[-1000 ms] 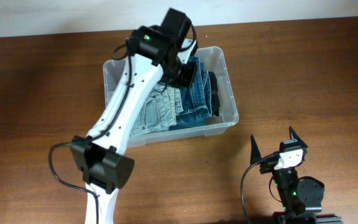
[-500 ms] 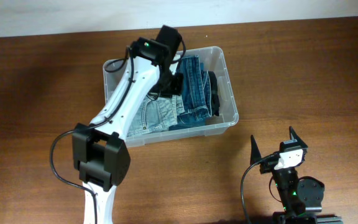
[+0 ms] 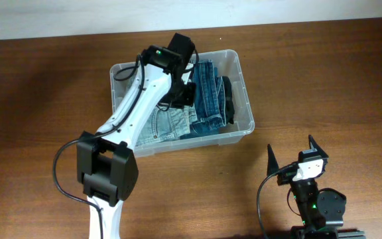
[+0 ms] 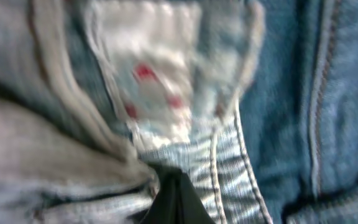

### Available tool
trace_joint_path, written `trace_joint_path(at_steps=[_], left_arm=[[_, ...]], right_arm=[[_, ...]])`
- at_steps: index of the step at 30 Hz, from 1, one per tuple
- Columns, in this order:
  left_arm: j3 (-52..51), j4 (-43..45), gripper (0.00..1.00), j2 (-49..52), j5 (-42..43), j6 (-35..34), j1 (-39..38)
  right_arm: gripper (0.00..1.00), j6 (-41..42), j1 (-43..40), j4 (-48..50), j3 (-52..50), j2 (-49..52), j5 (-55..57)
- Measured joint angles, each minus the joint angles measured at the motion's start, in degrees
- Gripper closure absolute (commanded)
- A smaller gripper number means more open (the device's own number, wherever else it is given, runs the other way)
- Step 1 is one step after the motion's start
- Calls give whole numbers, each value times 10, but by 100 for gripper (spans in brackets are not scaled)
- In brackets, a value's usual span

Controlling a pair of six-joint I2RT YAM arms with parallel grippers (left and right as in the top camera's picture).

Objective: Pack container
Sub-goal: 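Press the left gripper down on the light-blue jeans to flatten it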

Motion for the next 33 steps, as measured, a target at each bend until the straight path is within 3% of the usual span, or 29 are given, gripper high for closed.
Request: trace_joint_path(at_steps=[4,10,15,20,27,33], left_arm=[[28,-40,92,-13,-2,0,0],[36,-141,92,-35,-2,-2,0],[35,-169,92,-35,-2,-2,0],[6,-157,93,-35,-1,-2,-3],[-100,-75,93,-39,11,-2,-9],[-111,-49,93,-50,8,-2,-9]], right_arm=[[1,0,0,0,0,0,0],[2,0,0,0,0,0,0],[2,0,0,0,0,0,0],[1,0,0,0,0,0,0],[2,0,0,0,0,0,0],[1,0,0,0,0,0,0]])
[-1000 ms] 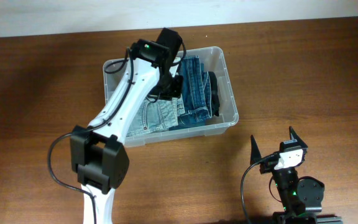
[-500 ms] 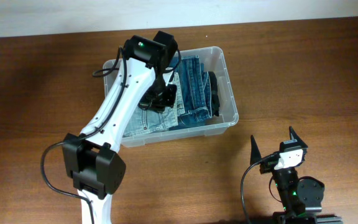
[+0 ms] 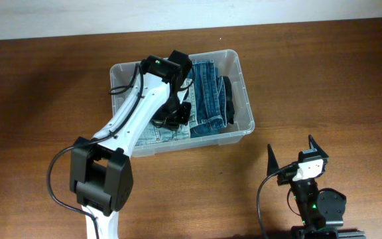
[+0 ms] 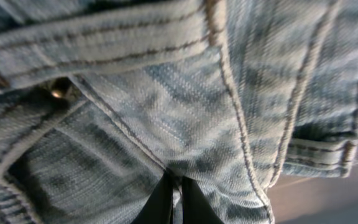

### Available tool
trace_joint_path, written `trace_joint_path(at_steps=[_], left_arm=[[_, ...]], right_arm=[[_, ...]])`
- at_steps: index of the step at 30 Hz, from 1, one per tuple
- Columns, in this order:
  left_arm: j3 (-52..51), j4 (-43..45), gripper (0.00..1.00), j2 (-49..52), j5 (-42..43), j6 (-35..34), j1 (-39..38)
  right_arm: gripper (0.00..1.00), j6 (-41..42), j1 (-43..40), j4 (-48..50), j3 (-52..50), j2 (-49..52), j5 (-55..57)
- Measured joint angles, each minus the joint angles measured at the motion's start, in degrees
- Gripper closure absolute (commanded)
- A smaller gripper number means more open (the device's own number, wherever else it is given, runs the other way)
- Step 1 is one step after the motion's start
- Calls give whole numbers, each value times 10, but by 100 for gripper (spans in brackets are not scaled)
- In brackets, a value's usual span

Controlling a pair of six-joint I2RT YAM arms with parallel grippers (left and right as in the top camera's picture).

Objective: Pack container

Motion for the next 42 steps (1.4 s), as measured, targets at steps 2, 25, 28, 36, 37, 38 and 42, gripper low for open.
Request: trace_joint_path(at_steps=[2,25,28,36,37,38,42], left_arm=[[12,-1,93,0,-7,0,-2],[172,109,91,63,-96,0,2],[172,119,91,84,-94,0,6],[176,124,87,94,-85,0,12],[178,122,85,94,-85,0,12],[183,117,81,94,-85,0,12],[216,74,26,90,-82,2,13]], right_arm=[[2,0,0,0,0,0,0],[2,0,0,0,0,0,0],[1,0,0,0,0,0,0],[2,0,0,0,0,0,0],[2,0,0,0,0,0,0],[2,0,0,0,0,0,0],[2,0,0,0,0,0,0]])
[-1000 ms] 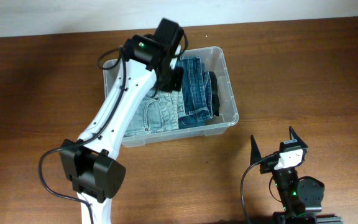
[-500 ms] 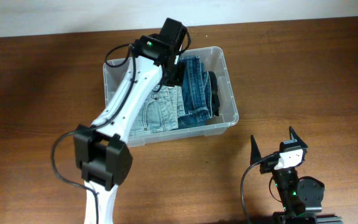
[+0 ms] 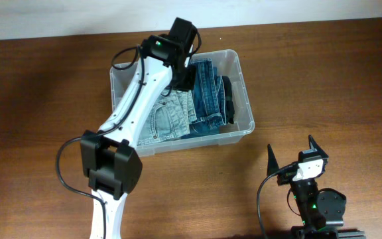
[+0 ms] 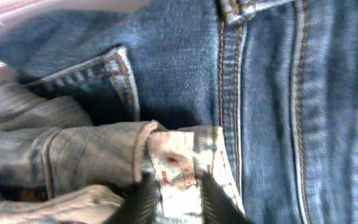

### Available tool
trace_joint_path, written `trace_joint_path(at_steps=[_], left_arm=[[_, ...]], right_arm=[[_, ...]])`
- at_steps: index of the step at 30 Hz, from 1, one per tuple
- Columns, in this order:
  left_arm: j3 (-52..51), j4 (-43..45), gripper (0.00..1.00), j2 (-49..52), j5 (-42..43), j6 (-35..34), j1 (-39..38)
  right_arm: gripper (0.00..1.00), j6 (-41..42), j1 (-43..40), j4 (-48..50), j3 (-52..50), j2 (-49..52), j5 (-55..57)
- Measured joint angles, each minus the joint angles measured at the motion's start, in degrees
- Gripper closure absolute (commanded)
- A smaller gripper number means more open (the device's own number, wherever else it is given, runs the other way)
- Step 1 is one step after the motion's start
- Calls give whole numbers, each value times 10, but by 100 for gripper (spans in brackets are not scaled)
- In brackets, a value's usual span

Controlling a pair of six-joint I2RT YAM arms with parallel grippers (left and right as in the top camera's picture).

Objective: Pack container

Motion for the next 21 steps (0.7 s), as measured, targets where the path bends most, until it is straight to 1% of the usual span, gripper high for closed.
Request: trace_joint_path(at_steps=[1,2,6,10,12,18,21], left_arm=[[11,-18,3,-3,1,-2,0],[21,-34,1,-10,3,-2,1],[46,-76,1,-62,5,-3,7],[57,-114,1,-139,9,-3,14],[61,-116,1,-182,12,-3,14],[64,-104,1,-236,21,0,14],[64,-104,1,-247,57,14,14]], right_arm=[[2,0,0,0,0,0,0],[2,0,0,0,0,0,0],[1,0,0,0,0,0,0],[2,0,0,0,0,0,0],[1,0,0,0,0,0,0],[2,0,0,0,0,0,0],[2,0,0,0,0,0,0]])
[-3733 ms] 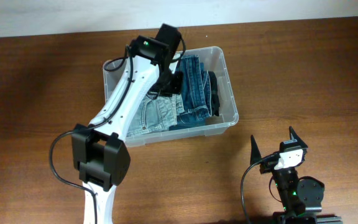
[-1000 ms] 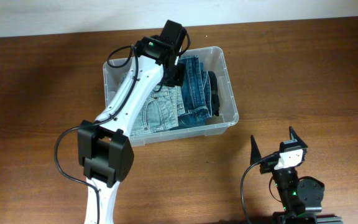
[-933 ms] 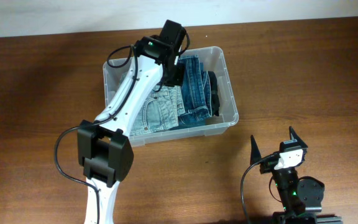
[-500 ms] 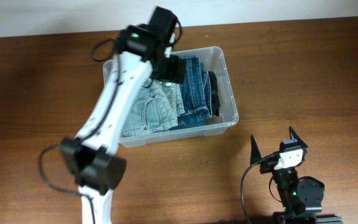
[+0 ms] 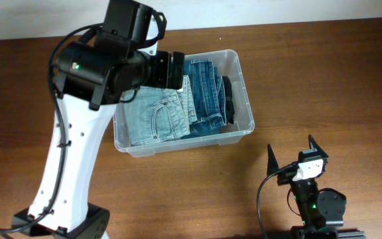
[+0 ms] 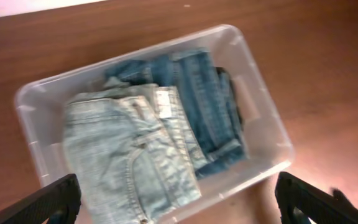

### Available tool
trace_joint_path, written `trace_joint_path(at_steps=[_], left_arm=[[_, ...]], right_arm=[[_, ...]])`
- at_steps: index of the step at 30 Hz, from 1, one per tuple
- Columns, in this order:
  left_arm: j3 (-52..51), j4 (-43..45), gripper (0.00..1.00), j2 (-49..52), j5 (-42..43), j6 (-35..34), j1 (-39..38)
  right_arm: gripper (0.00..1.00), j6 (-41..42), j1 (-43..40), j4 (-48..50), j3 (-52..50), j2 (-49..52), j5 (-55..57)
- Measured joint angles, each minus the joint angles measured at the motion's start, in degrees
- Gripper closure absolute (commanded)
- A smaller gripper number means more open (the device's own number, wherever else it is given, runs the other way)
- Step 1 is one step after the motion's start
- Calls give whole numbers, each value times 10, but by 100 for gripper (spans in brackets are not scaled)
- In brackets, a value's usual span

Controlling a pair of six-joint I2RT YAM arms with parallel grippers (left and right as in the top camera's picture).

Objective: Pack container

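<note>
A clear plastic container (image 5: 247, 106) (image 6: 272, 134) sits on the brown table. Folded light-wash jeans (image 5: 156, 116) (image 6: 126, 152) fill its left part. Darker blue jeans (image 5: 207, 93) (image 6: 197, 102) lie to their right, with a black garment (image 5: 228, 99) (image 6: 232, 99) against the right wall. My left gripper (image 6: 178, 202) hangs high above the container, open wide and holding nothing. Only its black fingertips (image 6: 48, 202) show, at the bottom corners of the left wrist view. The left arm (image 5: 105, 63) looms large in the overhead view. My right gripper (image 5: 290, 146) stands open near the front right.
The right arm's base (image 5: 317, 206) stands at the table's front edge. Bare wood table (image 5: 323, 73) surrounds the container on all sides. The left arm's white link (image 5: 68, 166) runs down the left of the overhead view.
My left gripper was down in the container with its fingers at the light jeans' white label. It is now high above the container and open wide. The right arm has not moved.
My left gripper was shut and pressed on the light jeans near the label. Then it was shut at their front edge. Then it was at the label near the back with fingers slightly apart. Now it hangs open above, and the jeans lie flat.
</note>
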Motion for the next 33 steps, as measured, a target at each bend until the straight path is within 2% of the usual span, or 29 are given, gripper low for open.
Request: trace_joint_path(at_steps=[6,11,23,33], left_arm=[[0,-7,0,-12,125,42,-7],[0,-37,1,-20,172,55,-22],[0,-65,0,-21,190,61,-22],[0,-132,1,-21,190,62,-22]], right_arm=[[2,0,0,0,0,0,0],[2,0,0,0,0,0,0],[2,0,0,0,0,0,0],[2,0,0,0,0,0,0]])
